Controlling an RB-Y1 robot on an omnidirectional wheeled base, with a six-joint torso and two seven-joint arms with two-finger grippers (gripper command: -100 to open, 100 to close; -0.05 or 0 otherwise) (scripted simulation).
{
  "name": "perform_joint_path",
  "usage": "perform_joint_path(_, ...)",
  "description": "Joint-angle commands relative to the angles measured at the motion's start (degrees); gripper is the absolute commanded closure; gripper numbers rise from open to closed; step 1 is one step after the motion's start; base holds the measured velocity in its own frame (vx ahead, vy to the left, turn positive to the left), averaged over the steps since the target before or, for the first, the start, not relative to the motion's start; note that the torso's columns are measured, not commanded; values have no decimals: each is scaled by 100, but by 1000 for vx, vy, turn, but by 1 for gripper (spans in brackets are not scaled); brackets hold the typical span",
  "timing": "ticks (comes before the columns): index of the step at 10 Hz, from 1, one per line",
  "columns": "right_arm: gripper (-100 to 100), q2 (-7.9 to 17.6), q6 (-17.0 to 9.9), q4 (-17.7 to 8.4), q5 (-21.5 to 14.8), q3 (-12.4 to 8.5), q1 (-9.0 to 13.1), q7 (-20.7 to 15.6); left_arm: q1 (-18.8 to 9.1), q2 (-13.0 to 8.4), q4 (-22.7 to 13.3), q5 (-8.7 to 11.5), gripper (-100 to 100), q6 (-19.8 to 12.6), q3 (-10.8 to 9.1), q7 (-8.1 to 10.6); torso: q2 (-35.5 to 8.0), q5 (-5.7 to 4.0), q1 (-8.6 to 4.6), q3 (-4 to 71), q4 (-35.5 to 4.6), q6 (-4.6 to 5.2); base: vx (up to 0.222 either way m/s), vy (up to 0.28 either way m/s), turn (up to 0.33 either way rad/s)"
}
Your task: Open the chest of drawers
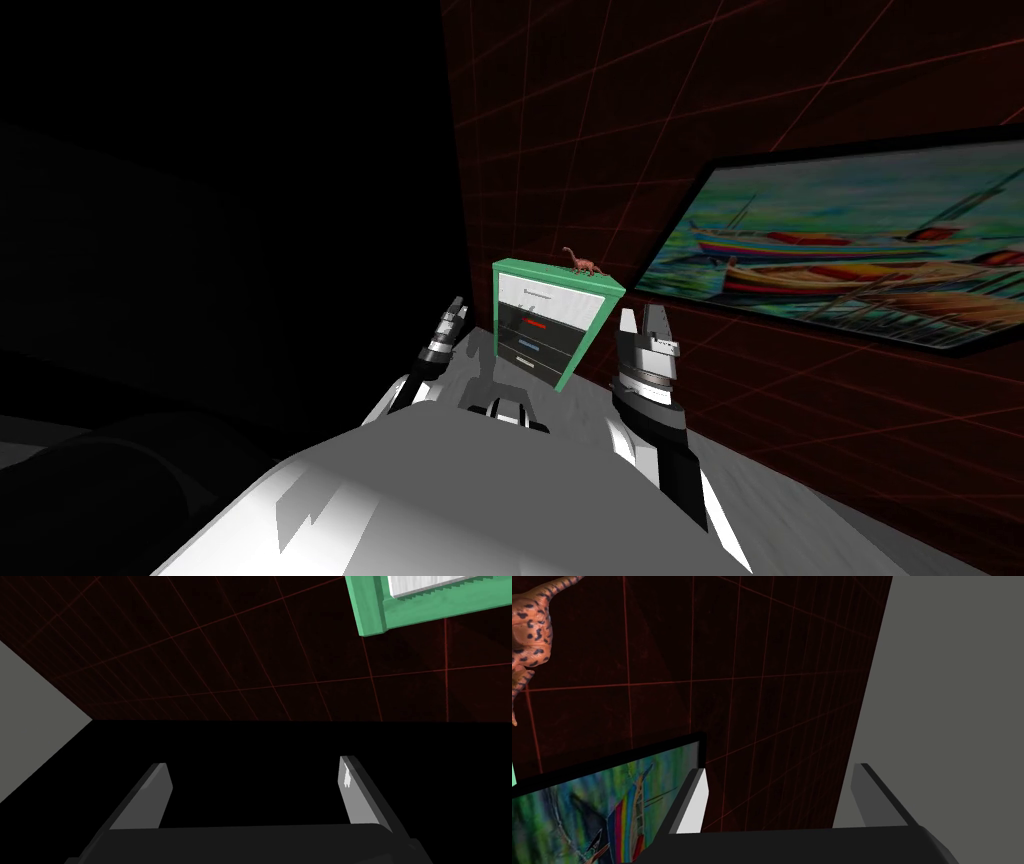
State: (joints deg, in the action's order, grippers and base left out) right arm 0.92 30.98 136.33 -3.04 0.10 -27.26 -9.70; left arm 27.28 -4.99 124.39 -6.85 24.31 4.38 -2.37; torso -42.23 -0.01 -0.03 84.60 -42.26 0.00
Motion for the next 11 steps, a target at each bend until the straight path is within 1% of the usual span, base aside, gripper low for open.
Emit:
perform_joint_path(1,0,0,0,0,0,0,0,0,-115,-214,-349,-16,-100,-3,27,-30,1,0,-1,1,0,0,59,-41,-31)
perform_joint_path(5,0,0,0,0,0,0,0,0,-273,-390,-936,-28,-100,-1,60,-57,-4,0,2,-2,-1,-1,67,-41,-36)
perform_joint_path(11,0,0,0,0,0,0,0,0,-505,-449,-1800,-46,-100,4,109,-97,-3,1,3,-1,-1,0,65,-43,-36)
